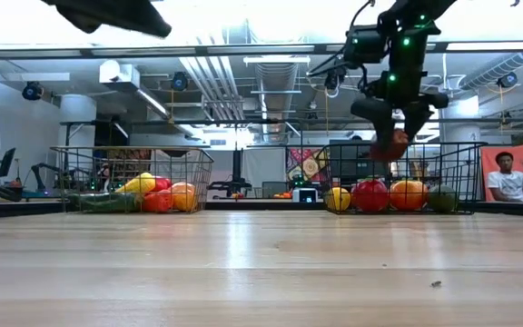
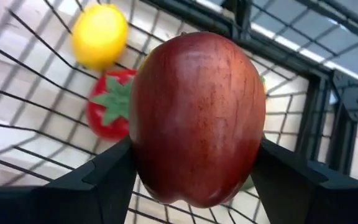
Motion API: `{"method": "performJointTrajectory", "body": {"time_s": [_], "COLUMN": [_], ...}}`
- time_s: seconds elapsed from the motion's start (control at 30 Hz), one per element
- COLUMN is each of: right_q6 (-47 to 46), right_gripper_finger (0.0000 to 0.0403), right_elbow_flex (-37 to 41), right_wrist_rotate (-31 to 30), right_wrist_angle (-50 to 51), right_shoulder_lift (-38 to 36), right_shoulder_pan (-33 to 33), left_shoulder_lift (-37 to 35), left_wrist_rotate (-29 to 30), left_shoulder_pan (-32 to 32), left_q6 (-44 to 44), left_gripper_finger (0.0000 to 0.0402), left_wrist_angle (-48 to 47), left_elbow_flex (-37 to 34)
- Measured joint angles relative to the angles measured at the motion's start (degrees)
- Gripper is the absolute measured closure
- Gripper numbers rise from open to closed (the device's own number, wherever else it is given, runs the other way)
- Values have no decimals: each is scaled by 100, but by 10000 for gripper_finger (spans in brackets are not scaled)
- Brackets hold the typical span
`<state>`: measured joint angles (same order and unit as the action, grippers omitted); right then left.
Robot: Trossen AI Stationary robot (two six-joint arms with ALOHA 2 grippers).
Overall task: Sort produce into baskets
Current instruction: Put the apple into the black wire basket
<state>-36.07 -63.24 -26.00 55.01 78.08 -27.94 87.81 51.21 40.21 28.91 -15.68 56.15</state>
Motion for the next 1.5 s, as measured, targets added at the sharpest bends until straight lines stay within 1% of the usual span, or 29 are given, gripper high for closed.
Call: {"method": "performJointTrajectory", "body": {"time_s": [0.1, 0.2, 0.27, 0.4, 0.6, 0.77, 0.9, 0.97, 1.07, 1.27, 1.37, 1.5], "right_q6": [8, 68, 98, 180, 317, 410, 531, 554, 662, 684, 716, 763], "right_gripper_finger": [133, 128, 128, 132, 123, 125, 126, 121, 117, 124, 124, 117], "right_elbow_flex": [0, 18, 63, 135, 140, 140, 140, 140, 140, 140, 159, 240], "right_wrist_rotate": [101, 105, 221, 680, 962, 985, 1137, 1219, 1297, 1298, 1301, 1320], "right_wrist_angle": [157, 188, 197, 185, 171, 157, 142, 90, -109, -260, -260, -261], "right_shoulder_lift": [0, 0, 0, 2, 4, 4, 4, 4, 4, 4, 4, 4], "right_shoulder_pan": [-152, -302, -421, -651, -799, -946, -1087, -1130, -1150, -1148, -1148, -1148], "left_shoulder_lift": [-159, -171, -171, -171, -171, -171, -191, -287, -513, -1011, -1247, -1524], "left_wrist_rotate": [331, 644, 772, 892, 893, 915, 1287, 1408, 1433, 1441, 1439, 1441], "left_shoulder_pan": [31, 31, 31, 31, 31, 31, 31, 31, 31, 80, 122, 129], "left_q6": [-3, -2, 13, 67, 122, 137, 150, 96, -11, -38, -37, 13], "left_gripper_finger": [402, 402, 402, 402, 402, 402, 402, 402, 402, 402, 402, 402], "left_wrist_angle": [-76, -86, -81, -77, -66, -68, -128, -322, -686, -1786, -2078, -2070], "left_elbow_flex": [-4, -4, -4, -4, -4, -4, 71, 224, 525, 1023, 1055, 909]}}
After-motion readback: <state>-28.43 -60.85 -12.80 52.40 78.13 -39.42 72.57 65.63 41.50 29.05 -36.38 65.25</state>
